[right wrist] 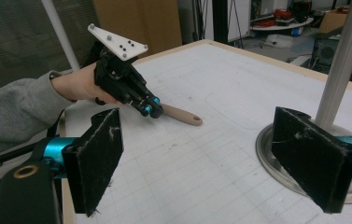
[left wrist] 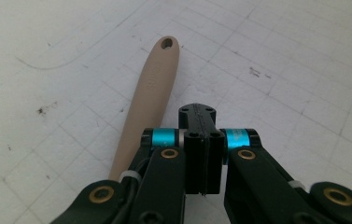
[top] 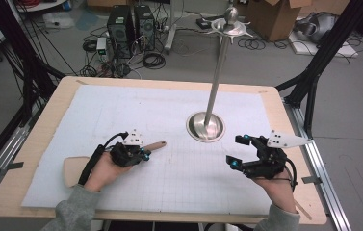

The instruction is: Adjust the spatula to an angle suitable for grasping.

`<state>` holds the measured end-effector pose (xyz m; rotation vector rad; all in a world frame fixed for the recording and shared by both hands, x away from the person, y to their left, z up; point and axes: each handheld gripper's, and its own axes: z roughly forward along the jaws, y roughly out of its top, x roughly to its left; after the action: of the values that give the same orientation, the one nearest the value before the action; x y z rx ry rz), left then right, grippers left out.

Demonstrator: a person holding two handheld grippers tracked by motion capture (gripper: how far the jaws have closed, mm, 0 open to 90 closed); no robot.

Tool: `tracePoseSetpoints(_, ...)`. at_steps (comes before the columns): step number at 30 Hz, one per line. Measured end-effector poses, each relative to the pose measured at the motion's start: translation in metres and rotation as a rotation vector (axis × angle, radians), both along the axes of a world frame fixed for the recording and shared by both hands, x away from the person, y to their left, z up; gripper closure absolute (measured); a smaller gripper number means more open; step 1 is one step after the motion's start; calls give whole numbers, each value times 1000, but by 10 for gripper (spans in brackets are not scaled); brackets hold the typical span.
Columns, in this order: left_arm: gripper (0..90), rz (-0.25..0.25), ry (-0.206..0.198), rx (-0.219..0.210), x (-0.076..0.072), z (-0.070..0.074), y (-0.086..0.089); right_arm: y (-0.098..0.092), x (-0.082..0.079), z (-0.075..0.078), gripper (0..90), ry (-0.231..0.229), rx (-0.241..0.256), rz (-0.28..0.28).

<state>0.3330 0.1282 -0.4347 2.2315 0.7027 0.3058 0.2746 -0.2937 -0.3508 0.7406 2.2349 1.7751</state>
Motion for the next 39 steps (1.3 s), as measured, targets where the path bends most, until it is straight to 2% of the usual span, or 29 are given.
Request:
tracePoseSetpoints(4,897,10,5,21,2,-3,-1,-2,-1,1,166,3,10,-9)
tracePoseSetpoints(13,897,31,-35,29,5,-6,-4,0,0,0,166,4,3,-1)
tracePoseSetpoints(16,897,58,-51,40,7,-5,-4,2,1,0,166,4,-5,1)
tracePoseSetpoints(19,897,73,-49,38,8,-5,-5,2,1,0,166,5,-8,2)
tracePoseSetpoints(22,897,79,-63,45,8,-6,-6,2,1,-1,166,1,-7,1)
tracePoseSetpoints(30,897,161,-115,42,15,-10,-6,2,1,-1,166,5,-8,4)
tracePoseSetpoints(32,897,205,-146,55,18,-13,-5,3,1,-1,166,5,-7,3)
tracePoseSetpoints(34,897,231,-146,43,21,-13,-4,3,1,-1,166,7,-10,9)
tracePoseSetpoints(35,897,241,-160,46,22,-14,-4,3,1,-1,166,8,-10,8)
tracePoseSetpoints(37,897,254,-160,39,24,-15,-3,3,1,-1,166,9,-11,8)
tracePoseSetpoints(39,897,247,-168,47,25,-15,-2,2,1,-1,166,13,-9,8)
